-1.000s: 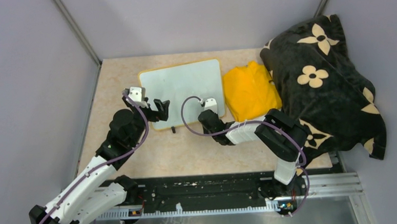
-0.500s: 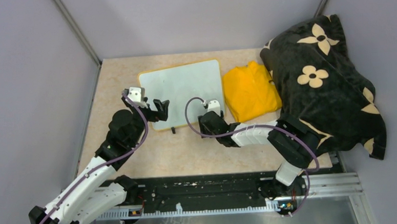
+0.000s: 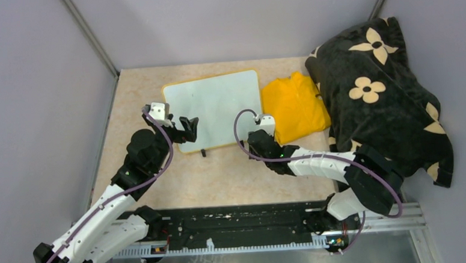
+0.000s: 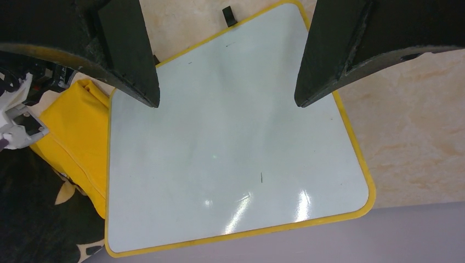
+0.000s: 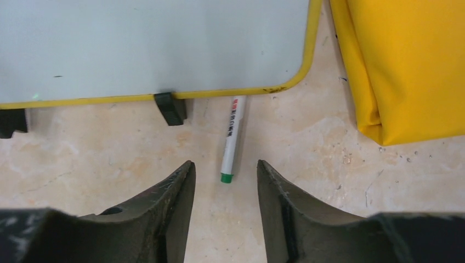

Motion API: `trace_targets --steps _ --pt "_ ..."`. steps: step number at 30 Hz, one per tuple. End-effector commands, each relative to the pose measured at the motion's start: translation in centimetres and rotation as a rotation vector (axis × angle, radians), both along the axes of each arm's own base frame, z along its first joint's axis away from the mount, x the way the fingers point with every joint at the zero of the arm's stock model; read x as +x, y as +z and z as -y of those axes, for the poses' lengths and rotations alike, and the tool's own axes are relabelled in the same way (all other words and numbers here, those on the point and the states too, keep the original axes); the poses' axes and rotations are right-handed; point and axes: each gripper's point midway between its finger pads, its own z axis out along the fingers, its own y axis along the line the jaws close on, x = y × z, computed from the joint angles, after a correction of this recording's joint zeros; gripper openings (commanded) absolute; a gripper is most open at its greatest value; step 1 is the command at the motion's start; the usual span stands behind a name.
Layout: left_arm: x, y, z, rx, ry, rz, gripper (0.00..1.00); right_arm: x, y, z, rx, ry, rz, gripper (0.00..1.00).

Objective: Write a sentence on the whiteboard
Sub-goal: Move the whiteboard to the center of the board, then open the whiteboard marker at the center of the board.

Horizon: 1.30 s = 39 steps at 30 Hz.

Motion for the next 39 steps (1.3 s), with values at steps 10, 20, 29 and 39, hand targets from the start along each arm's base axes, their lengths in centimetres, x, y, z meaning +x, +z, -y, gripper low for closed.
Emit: trace_targets --steps 10,20,29,39 --pt "-0.1 0.7 0.1 -0.015 -0.01 0.025 0.99 2.4 -2.8 -0.3 -0.003 -0.016 -0.046 0.36" --pt "-0.1 0.6 0.3 -0.014 -0.016 0.022 0.99 1.0 -5.0 1.3 -0.076 0.01 -0.106 0.2" --pt "-0.2 0.7 0.5 -0.023 -0.027 0.021 0.99 -2.7 -5.3 3.7 -0.094 0.034 -0.188 0.07" --pt "-0.3 0.7 0.9 -0.03 -0.046 0.017 0.99 -7.9 -4.4 5.6 -0.06 0.071 -0.288 0.07"
